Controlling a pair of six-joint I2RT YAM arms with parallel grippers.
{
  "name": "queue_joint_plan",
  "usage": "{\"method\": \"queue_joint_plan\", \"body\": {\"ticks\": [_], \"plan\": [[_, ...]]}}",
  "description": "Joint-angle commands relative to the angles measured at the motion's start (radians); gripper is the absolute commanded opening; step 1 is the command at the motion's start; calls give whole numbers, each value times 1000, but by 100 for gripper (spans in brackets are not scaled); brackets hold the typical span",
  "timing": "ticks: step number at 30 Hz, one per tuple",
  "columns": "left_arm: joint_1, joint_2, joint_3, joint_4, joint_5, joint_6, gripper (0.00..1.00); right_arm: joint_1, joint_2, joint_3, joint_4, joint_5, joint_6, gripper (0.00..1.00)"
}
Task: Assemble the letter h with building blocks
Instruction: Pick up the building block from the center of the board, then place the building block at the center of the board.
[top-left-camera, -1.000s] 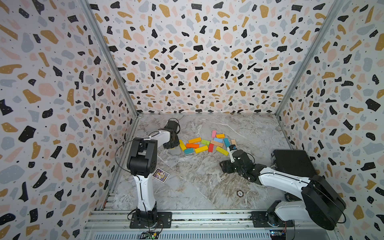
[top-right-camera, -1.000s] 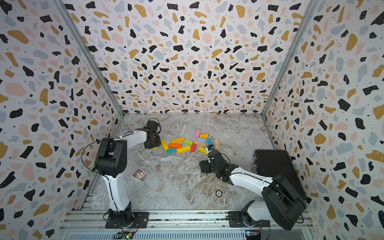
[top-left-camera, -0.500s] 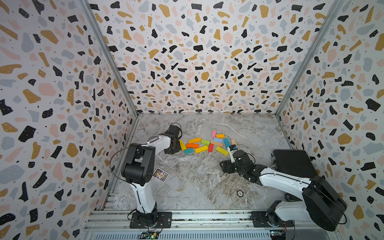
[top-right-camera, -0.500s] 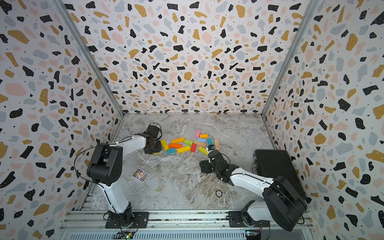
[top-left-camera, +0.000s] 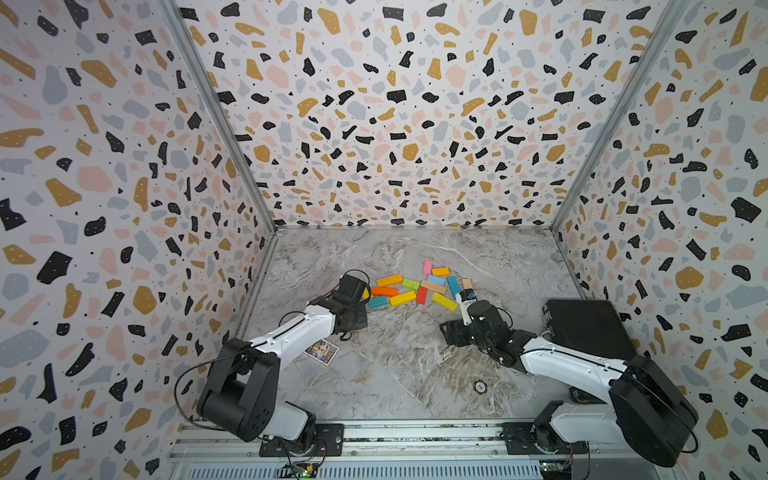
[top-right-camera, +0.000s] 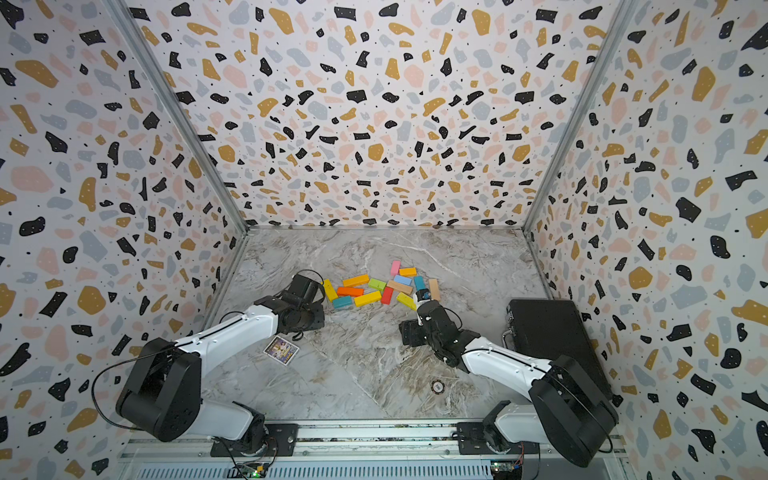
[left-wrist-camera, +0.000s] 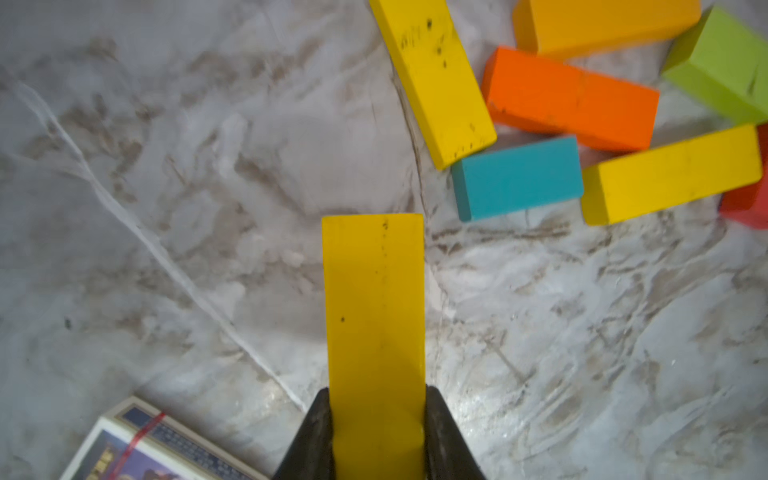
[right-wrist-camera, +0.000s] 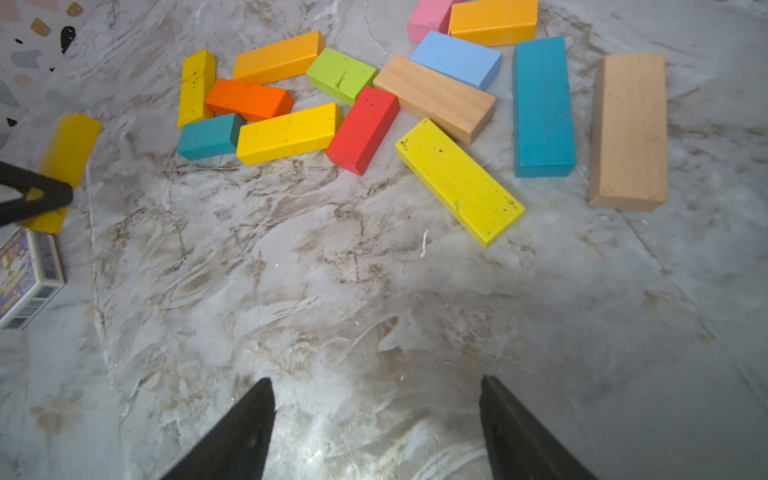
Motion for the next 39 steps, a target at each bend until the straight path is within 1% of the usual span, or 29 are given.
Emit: {"method": "queue_joint_plan", "body": {"ticks": [1,7,11,18,23,31,33,39], "plan": [[-24,4,-32,49,19,-12,19,0,-15,-3,1,9,9,79],[-27,57,-42,103,35,11,18,0,-10,-5,2,8,8,79],[-27,82,-17,85,16,33,18,0,-14,-4,-2,12,6,79],[-27,141,30,81,18,44,18,0,-12,-3,-2,10,6,79],[-25,173,62,64,-7,54,18,0,-16,-6,-2,10,8,79],[-26,212,77,64,-13,48,19,0,-22,-6,-3,10,8,79],[-25,216,76,66,-17,48,23,0,-23,-8,-4,11,8,79],[-25,213,74,74,-16,44,46,0,-23,-8,-2,14,9,80]]}}
